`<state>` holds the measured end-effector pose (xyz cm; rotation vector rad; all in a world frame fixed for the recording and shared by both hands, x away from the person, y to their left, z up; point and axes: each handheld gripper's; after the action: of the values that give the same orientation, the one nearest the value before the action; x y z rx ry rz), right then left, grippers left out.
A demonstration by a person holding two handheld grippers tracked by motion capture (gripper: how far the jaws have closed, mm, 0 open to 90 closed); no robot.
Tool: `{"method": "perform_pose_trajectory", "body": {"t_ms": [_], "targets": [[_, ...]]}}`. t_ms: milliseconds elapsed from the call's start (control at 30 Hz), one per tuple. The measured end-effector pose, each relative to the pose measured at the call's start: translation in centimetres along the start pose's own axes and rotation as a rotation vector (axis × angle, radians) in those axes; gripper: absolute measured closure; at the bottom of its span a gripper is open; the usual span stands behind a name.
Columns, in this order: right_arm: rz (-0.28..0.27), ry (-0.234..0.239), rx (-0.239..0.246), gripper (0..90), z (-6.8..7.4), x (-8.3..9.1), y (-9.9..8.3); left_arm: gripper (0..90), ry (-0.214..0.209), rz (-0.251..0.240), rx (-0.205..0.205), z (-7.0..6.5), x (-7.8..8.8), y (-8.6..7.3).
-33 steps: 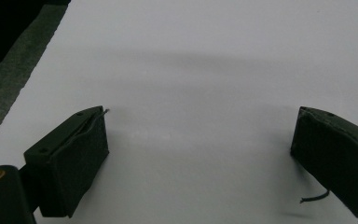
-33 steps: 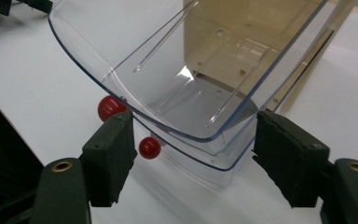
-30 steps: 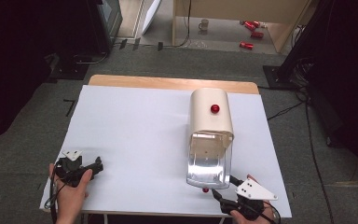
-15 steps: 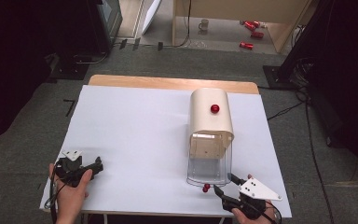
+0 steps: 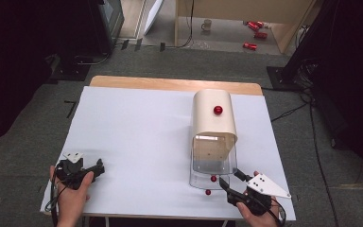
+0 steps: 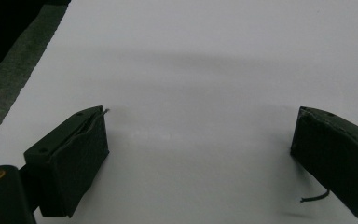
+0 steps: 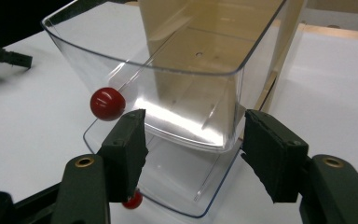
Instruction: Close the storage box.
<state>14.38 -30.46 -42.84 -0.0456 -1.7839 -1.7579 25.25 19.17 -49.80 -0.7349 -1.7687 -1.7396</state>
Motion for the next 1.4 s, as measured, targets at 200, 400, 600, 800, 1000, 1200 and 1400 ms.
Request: {"method": "perform_pose_trajectory", "body": {"t_ms": [200, 400, 600, 800, 1000, 1200, 1400], "targets": [[-0.01, -0.037, -0.039, 39.1, -0.7, -0.8, 1.1, 4.0, 0.0, 0.0, 0.002, 0.0, 0.0, 0.0], [-0.002, -0.054, -0.064, 34.8, -1.1, -1.7, 1.6, 4.0, 0.0, 0.0, 0.002, 0.0, 0.0, 0.0], [0.015, -0.071, -0.076, 33.3, -1.8, -2.7, 2.0, 4.0, -0.001, 0.001, 0.002, 0.0, 0.0, 0.0], [0.018, -0.081, -0.096, 32.1, -2.2, -3.8, 2.6, 4.0, -0.002, -0.002, 0.003, 0.0, 0.0, 0.0], [0.026, -0.08, -0.097, 31.2, -2.3, -4.9, 2.8, 4.1, -0.002, -0.001, 0.003, 0.0, 0.0, 0.0], [0.027, -0.08, -0.138, 27.6, -2.9, -5.7, 3.1, 4.1, -0.003, -0.002, 0.003, 0.0, 0.0, 0.0], [0.023, -0.082, -0.143, 28.7, -3.1, -5.7, 2.8, 4.2, -0.003, -0.001, 0.002, 0.0, 0.0, 0.0]]}}
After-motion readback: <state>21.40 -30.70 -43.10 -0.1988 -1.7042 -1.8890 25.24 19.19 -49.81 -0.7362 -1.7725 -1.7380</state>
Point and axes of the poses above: each handheld gripper's, and its own axes: x roughly backward along the jaws, y roughly out of its top, z roughly to its left, and after that the axes turned 4 degrees about -y, right-handed
